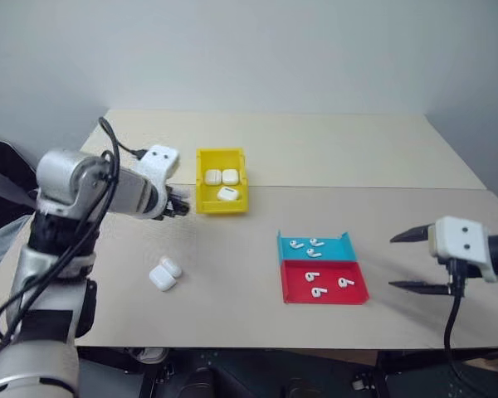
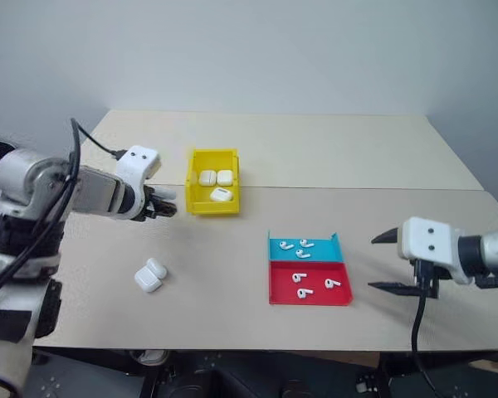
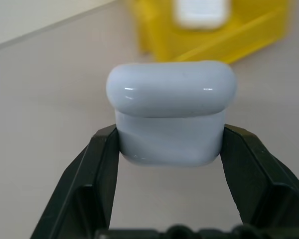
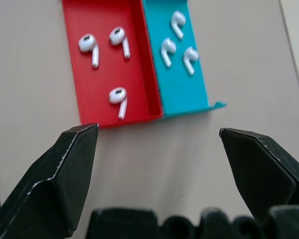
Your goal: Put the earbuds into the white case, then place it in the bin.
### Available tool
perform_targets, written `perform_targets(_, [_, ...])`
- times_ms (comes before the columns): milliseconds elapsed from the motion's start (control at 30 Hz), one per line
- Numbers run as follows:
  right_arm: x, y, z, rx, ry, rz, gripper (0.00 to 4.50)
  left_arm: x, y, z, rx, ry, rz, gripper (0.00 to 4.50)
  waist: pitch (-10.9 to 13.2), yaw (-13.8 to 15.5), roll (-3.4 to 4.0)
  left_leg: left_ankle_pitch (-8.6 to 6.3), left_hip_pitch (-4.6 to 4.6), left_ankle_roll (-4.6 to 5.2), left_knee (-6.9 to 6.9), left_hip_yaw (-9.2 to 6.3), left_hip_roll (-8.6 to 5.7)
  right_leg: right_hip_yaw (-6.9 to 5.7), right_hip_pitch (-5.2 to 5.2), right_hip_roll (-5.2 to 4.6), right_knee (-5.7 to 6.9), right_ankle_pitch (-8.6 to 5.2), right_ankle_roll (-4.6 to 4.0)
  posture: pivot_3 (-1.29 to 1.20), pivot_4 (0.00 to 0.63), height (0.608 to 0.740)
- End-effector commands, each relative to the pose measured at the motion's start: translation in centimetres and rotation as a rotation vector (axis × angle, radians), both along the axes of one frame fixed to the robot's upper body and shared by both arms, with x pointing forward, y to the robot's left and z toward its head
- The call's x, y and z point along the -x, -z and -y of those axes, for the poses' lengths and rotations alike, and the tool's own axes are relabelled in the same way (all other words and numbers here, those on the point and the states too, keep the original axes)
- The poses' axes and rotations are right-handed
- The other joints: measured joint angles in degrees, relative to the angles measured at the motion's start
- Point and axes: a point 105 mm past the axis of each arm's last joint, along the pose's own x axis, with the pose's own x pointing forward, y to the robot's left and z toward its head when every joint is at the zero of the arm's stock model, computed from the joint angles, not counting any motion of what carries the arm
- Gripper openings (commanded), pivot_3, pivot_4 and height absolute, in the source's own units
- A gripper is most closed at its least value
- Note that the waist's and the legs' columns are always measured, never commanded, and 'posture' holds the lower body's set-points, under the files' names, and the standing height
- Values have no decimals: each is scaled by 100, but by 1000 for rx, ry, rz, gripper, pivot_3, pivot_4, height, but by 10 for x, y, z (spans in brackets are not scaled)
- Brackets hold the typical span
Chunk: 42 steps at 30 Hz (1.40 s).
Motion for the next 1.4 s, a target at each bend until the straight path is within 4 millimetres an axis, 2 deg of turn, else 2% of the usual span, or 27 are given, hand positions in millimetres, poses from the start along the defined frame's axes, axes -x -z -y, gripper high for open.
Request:
perform_targets(33, [-1, -13, -11, 60, -25, -7, 4500, 16, -36, 20, 89, 113, 402, 2758, 0, -17, 0, 0, 0, 0, 0, 0, 0, 1, 0, 1, -1, 0, 0, 0, 150, 740])
perform_targets(167, [6, -10, -26, 136, -106, -58, 4500, 38, -28, 43, 79, 353, 660, 2758, 0, -19, 1, 1, 4, -1, -6, 4, 0, 1, 1, 3, -4, 1, -2, 0, 150, 740])
perform_targets(300, [7, -2, -41, 184, -148, -103, 4500, 55, -12, 60, 158, 566, 762, 2758, -2, 33, 3, -10, 3, 17, 1, 9, -1, 1, 5, 0, -9, 1, -2, 0, 150, 740])
perform_targets(333, [5, 0, -44, 187, -147, -114, 4500, 59, -8, 63, 171, 616, 797, 2758, -2, 43, 3, -30, 2, 51, 4, 11, -1, 2, 5, -1, -8, 1, -2, 0, 150, 740])
perform_targets(400, [0, 6, -50, 190, -124, -126, 4500, 66, 5, 66, 188, 685, 821, 2758, -3, 37, 4, -35, 1, 59, 7, 11, 0, 2, 3, -2, -8, 1, -2, 0, 150, 740])
perform_targets(467, [-2, 10, -54, 191, -111, -153, 4500, 67, 11, 69, 261, 674, 814, 2758, -3, 33, 4, -38, -1, 64, 9, 11, 0, 3, 1, -1, -8, 0, -3, 0, 150, 740])
perform_targets(500, [-3, 12, -55, 193, -107, -163, 4122, 66, 12, 69, 306, 655, 828, 2758, -3, 34, 4, -39, -2, 67, 9, 12, 1, 4, 0, -1, -6, 0, -2, 0, 150, 740])
perform_targets(533, [-3, 14, -56, 196, -102, -173, 3935, 66, 14, 70, 326, 658, 850, 2758, -2, 39, 4, -41, -5, 69, 11, 11, 1, 3, -1, -1, -7, 0, -2, 0, 150, 740])
perform_targets(633, [-5, 23, -59, 224, -90, -192, 3000, 73, 24, 73, 332, 719, 875, 2758, -3, 40, 4, -42, -6, 72, 15, 10, 1, 2, -1, -1, -5, 0, -2, 0, 150, 740])
perform_targets(900, [-13, 47, -53, 299, -32, -221, 3000, 103, 31, 77, 421, 848, 891, 2758, -5, 13, 8, -43, -5, 74, 16, 11, 3, 4, -4, 0, 0, 0, -2, 0, 150, 740])
perform_targets(933, [-13, 49, -54, 305, -37, -222, 3000, 104, 31, 77, 429, 846, 883, 2758, -5, 12, 8, -43, -5, 74, 18, 11, 4, 3, -3, 1, 0, 0, -2, 0, 150, 740])
perform_targets(1033, [-16, 53, -56, 325, -41, -211, 2488, 104, 29, 78, 447, 831, 883, 2758, -5, 10, 9, -43, -5, 74, 20, 10, 6, 3, -2, 3, 0, 0, -2, 0, 150, 740])
perform_targets(1400, [-33, 67, -53, 395, -20, -173, 2488, 106, 35, 81, 426, 829, 855, 2758, -6, -14, 10, -44, -4, 75, 20, 10, 9, 2, -2, 7, -1, 0, -2, 0, 150, 740])
